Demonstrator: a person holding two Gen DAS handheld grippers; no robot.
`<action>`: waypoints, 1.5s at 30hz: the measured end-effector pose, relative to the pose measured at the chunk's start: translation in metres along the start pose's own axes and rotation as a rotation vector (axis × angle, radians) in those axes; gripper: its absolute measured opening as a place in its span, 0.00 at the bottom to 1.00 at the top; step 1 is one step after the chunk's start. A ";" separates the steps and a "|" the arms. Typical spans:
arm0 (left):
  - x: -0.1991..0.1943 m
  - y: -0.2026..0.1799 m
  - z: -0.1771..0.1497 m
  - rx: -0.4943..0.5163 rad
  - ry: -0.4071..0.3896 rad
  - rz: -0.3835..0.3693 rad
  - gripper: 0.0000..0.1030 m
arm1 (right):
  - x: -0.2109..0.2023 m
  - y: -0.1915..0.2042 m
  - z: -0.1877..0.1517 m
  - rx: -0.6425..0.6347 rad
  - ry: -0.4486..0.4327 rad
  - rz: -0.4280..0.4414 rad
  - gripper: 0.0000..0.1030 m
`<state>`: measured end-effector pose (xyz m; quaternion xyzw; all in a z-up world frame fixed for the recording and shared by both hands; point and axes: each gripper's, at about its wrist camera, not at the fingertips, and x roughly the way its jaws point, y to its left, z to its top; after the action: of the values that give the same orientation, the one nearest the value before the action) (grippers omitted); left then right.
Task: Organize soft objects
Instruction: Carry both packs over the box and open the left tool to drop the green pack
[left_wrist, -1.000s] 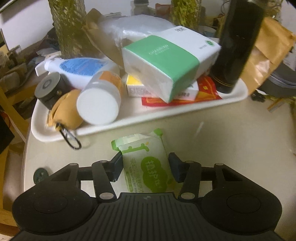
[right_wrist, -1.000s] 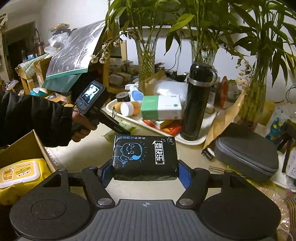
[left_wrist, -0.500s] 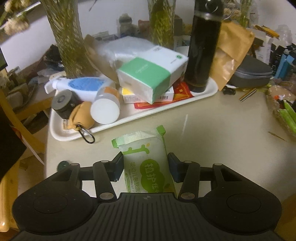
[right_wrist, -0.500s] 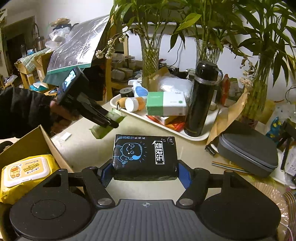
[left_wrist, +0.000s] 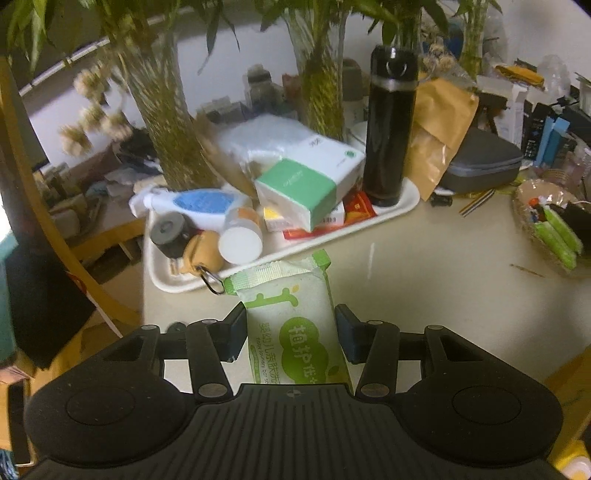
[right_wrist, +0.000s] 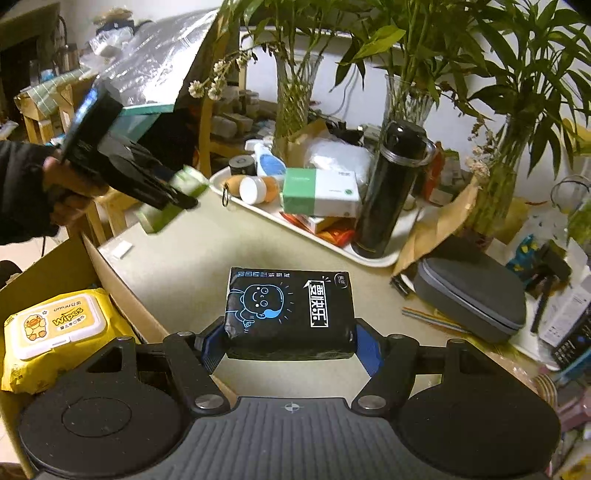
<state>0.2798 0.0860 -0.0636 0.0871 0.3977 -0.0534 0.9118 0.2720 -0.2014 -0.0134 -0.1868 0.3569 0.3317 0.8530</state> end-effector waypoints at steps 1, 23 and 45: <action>-0.005 -0.001 0.001 0.004 -0.008 0.004 0.47 | -0.003 0.000 0.001 0.001 0.007 -0.003 0.71; -0.135 -0.041 0.013 0.009 -0.033 -0.075 0.47 | -0.063 0.030 0.002 -0.049 -0.019 0.070 0.71; -0.143 -0.047 -0.038 -0.252 0.154 -0.235 0.52 | -0.091 0.058 -0.015 -0.079 -0.022 0.097 0.71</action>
<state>0.1478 0.0519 0.0100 -0.0710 0.4772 -0.1025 0.8699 0.1767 -0.2080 0.0384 -0.1993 0.3429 0.3886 0.8317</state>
